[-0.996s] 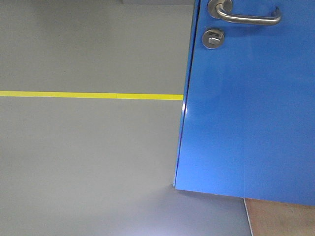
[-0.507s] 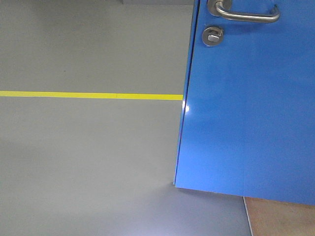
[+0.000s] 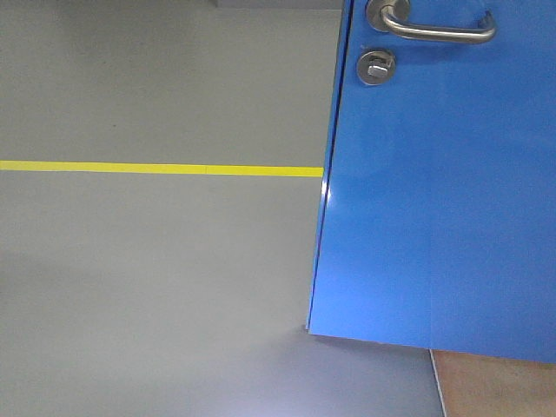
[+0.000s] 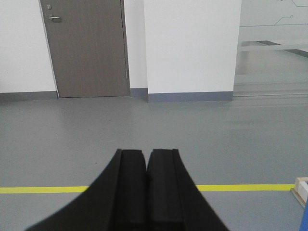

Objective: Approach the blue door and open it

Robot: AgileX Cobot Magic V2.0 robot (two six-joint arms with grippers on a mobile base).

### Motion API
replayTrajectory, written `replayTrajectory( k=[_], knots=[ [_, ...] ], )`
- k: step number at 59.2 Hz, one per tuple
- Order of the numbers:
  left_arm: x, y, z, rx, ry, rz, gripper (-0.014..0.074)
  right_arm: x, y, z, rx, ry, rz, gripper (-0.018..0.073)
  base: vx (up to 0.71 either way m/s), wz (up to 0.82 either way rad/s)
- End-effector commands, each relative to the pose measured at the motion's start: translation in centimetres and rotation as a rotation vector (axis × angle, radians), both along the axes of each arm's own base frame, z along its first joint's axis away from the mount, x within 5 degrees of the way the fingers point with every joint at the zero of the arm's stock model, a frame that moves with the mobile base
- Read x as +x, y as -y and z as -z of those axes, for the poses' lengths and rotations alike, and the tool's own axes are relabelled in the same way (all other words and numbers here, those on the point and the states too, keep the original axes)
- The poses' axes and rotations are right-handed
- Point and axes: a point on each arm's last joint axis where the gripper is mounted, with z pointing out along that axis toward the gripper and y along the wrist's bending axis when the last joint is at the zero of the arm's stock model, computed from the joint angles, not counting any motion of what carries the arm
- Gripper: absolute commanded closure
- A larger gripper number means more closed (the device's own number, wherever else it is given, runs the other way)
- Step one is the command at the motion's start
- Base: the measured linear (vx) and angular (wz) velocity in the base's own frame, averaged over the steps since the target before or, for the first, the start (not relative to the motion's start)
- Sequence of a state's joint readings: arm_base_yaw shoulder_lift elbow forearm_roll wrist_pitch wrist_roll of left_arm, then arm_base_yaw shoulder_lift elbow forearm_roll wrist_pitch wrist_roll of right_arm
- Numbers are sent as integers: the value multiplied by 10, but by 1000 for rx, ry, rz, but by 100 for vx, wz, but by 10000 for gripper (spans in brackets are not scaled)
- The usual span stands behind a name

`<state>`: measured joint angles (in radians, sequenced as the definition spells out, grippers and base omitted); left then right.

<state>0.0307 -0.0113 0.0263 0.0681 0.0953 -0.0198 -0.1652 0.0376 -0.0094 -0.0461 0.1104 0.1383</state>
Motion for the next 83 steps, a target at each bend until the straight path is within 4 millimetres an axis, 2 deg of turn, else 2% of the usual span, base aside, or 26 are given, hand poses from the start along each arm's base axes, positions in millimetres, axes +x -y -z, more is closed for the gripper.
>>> replayTrajectory(
  k=[1, 13, 26, 83],
  knots=[
    [-3, 1, -17, -4, 125, 6, 524, 0, -3, -2, -76, 119, -52, 561, 0, 0],
    [-3, 1, -17, -4, 125, 6, 524, -3, -5, 7, -143, 36, -96, 561, 0, 0],
    [-3, 1, -17, -4, 125, 6, 524, -3, -7, 1, -104, 111, -106, 561, 0, 0],
    [-3, 1, -17, -4, 125, 6, 524, -3, -7, 1, -85, 112, -107, 561, 0, 0]
  ],
)
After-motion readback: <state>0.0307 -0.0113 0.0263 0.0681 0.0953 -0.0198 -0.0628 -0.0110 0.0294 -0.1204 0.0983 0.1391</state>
